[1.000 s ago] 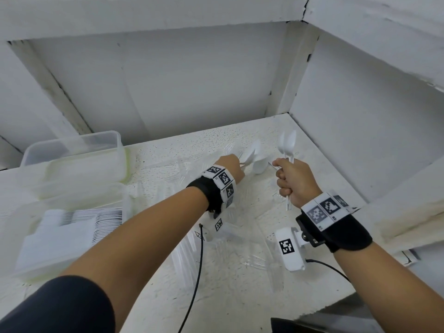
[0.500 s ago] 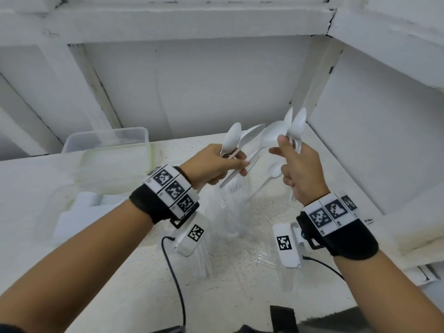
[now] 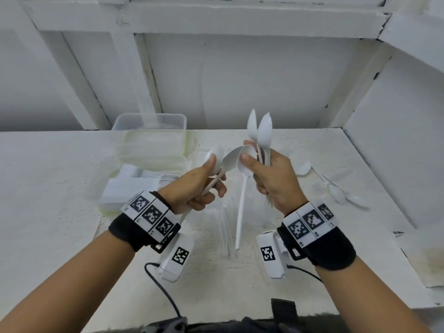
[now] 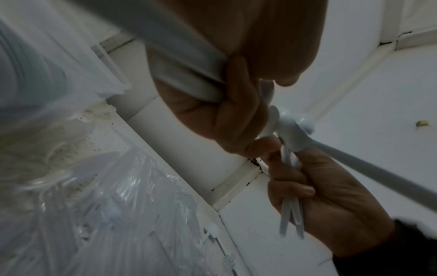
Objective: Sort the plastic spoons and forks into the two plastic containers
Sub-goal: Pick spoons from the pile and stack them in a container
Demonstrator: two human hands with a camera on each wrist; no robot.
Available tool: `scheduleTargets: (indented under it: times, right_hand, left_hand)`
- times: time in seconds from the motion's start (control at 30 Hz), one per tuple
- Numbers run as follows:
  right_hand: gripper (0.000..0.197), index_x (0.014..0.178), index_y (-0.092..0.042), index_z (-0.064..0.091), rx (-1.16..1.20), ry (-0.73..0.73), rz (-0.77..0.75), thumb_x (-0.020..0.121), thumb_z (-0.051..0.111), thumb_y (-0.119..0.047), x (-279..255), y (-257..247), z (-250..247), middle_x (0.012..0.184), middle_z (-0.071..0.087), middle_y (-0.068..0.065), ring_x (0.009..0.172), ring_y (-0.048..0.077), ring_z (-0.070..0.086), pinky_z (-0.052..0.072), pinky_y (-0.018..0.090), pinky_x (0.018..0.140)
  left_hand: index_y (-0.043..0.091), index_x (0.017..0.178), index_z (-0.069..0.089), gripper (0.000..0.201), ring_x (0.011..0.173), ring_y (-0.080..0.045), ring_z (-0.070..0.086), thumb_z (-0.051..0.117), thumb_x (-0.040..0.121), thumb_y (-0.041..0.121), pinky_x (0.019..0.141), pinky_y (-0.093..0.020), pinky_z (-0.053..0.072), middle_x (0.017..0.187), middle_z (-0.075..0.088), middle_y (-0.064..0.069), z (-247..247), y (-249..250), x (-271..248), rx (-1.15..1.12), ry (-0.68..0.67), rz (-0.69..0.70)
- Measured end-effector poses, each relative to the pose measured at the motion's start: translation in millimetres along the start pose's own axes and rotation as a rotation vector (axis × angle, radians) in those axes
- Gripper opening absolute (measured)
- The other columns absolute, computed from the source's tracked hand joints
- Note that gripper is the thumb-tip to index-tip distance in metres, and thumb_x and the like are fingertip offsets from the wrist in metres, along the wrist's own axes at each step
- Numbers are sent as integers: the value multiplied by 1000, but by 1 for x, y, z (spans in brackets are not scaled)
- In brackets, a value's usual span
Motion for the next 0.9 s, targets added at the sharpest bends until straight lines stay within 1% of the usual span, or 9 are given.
scheduleTargets:
  times: [0.07,0.2,0.3,0.37,0.5,0.6,0.73,0.83,0.9]
  right_hand:
    - [12,97,-21,65,-43,-28,-11,86,66,-24,0,2,11,49,40,-10,39,6,29,25,20,35]
    - [24,68,-16,52,-102,19,-75,87,65,-23,-2,4,21,40,41,-15,36,2,36,29,12,40]
    - [28,65,-24,47,-112,40,-127,89,63,-21,-6,4,23,40,46,-19,39,-2,45,32,9,44]
    - [26,67,-26,49,-91,80,-164,89,63,-20,-9,3,24,42,48,-19,40,-2,46,33,9,46]
    - [29,64,-27,48,1,238,-238,87,65,-19,-9,-7,19,44,45,-15,42,2,40,35,19,48]
    - [32,61,-27,46,3,235,-247,86,66,-19,-10,-14,13,44,41,-15,42,3,35,32,25,47]
    - [22,73,-26,51,-125,5,-213,85,66,-15,-16,-13,24,44,50,-19,39,-2,46,35,9,43]
    - [19,77,-28,56,-180,-19,-227,82,70,-16,-19,-1,40,60,60,-21,58,-6,57,43,7,56]
    - [15,84,-25,58,-217,9,-218,82,71,-18,-19,7,46,75,65,-12,72,1,61,47,11,61]
  left_hand:
    - [15,86,45,70,34,-4,18,18,66,76,36,-10,12,59,48,-1,-1,-3,-4,-57,-44,-8]
    - [14,80,49,69,34,-5,22,11,83,71,36,-14,13,54,40,3,-5,-8,-9,-144,-16,-10]
    - [11,79,51,58,45,-9,40,28,82,65,40,-18,32,55,45,4,-4,-12,-16,-131,7,28]
    - [9,82,50,48,60,-14,56,39,79,55,54,-23,51,65,60,0,-3,-14,-21,-178,22,95]
    - [12,87,40,20,76,-19,68,46,93,31,74,-34,56,83,68,-9,-8,-14,-26,-329,194,165]
    - [12,100,45,9,68,-17,68,42,99,20,69,-30,57,79,67,-8,-16,-15,-26,-302,305,205]
    - [4,115,46,23,61,-18,62,36,102,20,60,-29,55,74,63,-9,-11,-18,-26,-257,239,169]
    - [5,122,52,45,73,-24,63,27,101,37,73,-36,56,84,65,-12,2,-17,-28,-276,93,126]
    - [8,116,54,50,67,-22,64,25,99,44,67,-34,57,82,63,-10,7,-17,-29,-296,8,98]
Point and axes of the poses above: each hand's wrist, its own x-axis towards the middle knuckle, its own z-axis out of the palm, y = z × x, the point moved 1 cm from there along x, towards the middle knuckle
